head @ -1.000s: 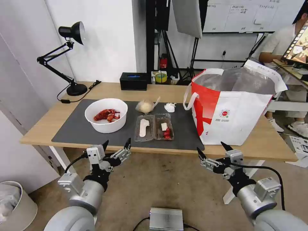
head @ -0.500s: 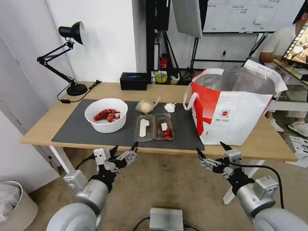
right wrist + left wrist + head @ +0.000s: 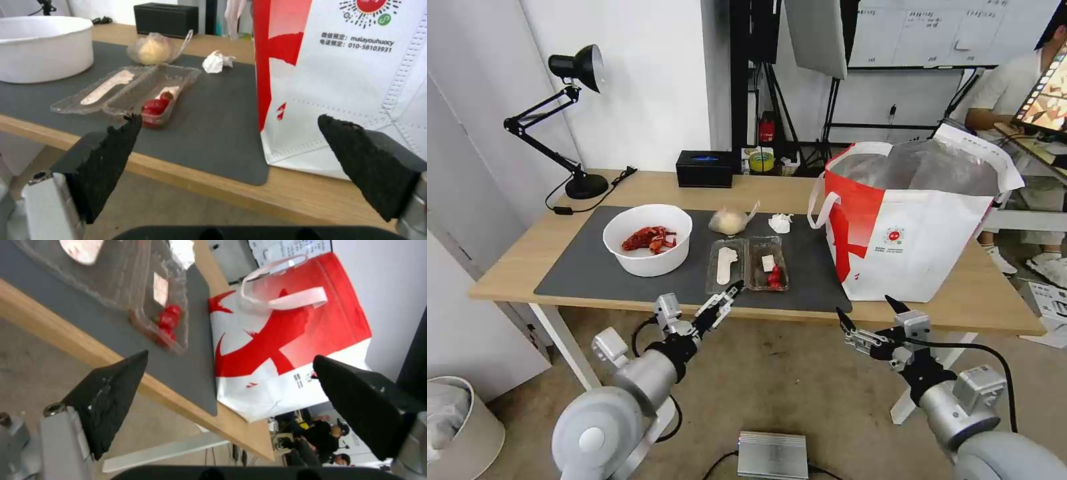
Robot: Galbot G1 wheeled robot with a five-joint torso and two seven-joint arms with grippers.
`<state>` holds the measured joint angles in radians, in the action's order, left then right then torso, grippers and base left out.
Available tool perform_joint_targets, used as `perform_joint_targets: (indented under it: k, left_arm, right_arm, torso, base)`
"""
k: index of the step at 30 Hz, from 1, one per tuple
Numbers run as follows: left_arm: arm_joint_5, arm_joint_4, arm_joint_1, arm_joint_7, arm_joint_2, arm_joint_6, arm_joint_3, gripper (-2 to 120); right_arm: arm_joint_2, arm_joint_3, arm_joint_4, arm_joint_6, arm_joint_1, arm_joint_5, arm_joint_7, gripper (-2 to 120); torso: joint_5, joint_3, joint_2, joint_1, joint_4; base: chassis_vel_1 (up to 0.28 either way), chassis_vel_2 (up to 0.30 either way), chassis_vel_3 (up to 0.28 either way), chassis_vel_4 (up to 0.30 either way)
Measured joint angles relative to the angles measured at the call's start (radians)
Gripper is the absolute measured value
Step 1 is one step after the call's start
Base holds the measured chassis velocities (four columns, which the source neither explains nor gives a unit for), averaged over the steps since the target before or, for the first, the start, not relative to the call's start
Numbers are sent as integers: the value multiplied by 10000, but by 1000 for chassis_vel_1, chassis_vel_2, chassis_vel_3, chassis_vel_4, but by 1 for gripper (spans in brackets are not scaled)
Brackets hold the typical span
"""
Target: Pick up the trash from the table and place it into the takeout bag.
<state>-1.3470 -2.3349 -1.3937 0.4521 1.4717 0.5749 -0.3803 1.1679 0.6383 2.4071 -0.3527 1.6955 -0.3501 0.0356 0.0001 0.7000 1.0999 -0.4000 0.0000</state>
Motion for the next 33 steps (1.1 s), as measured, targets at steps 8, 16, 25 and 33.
perform_joint_targets:
  k: [8, 16, 25, 33]
  left_arm:
    - [7, 282, 201, 297, 302, -1, 341, 100]
    - [-159, 406, 389, 825, 412, -1, 397, 100]
    - [-240, 575, 598, 1153, 626, -74, 394, 100]
    - [-255, 802, 760, 1367, 811, -240, 465, 100]
  right_arm:
    - [13, 46, 3, 11, 78, 0, -2, 100]
    - [28, 42, -27, 15, 99, 34, -19, 100]
    - [-50, 35, -68, 12, 85, 48, -25, 100]
    - [-51, 53, -62, 13, 113, 48, -26, 100]
  torso:
    - [0, 0, 1, 0, 0]
    - [0, 0, 0, 0, 0]
    - [-1, 0, 0, 0, 0]
    - [0, 0, 0, 0, 0]
  base:
    - [0, 0, 0, 0]
    - [0, 0, 0, 0]
    - [0, 0, 0, 0]
    - [0, 0, 0, 0]
